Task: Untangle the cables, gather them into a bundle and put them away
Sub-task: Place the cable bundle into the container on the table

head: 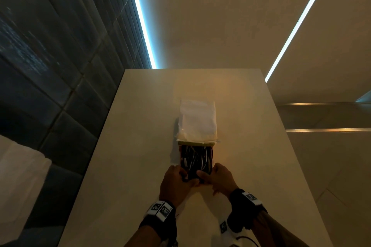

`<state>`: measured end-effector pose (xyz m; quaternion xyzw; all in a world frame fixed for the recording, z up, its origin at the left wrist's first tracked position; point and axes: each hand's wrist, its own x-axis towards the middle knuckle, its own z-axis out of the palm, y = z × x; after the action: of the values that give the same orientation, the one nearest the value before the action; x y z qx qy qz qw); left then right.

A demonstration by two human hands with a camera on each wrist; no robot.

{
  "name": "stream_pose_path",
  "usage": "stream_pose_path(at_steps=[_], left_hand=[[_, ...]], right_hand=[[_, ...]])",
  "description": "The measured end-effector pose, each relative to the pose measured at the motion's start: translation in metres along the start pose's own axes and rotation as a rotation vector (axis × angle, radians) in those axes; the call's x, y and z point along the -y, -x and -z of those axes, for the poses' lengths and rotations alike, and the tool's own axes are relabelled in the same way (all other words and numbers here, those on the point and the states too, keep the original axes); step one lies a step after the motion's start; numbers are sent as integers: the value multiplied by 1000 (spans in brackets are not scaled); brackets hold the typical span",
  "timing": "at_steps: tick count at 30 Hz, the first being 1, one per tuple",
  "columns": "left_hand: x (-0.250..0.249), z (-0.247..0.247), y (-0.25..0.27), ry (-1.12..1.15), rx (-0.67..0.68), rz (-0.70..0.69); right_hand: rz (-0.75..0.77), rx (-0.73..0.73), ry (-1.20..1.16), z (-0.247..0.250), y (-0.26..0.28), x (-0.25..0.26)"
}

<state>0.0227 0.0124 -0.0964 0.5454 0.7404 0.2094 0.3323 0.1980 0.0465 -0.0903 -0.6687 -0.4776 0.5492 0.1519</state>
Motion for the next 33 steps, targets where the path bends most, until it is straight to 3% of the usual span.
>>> stream_pose_path(at_steps=[9,16,25,28,33], left_hand=[[-11,-4,-19,16,-18,82],[-24,10,-48,86,-72,-11],[-29,14,-62,129,-78,-106],[-23,12,-69,108,-64,-114],[-17,15,-76,173,-180,-141]], right_hand=[[-27,-138,126,-3,-10,12],[-5,-156,182,5,-35,38],[62,-84,-105,21,-28,45],[99,-149,-89,20,-32,42],[87,-290,-130,9,-41,36]])
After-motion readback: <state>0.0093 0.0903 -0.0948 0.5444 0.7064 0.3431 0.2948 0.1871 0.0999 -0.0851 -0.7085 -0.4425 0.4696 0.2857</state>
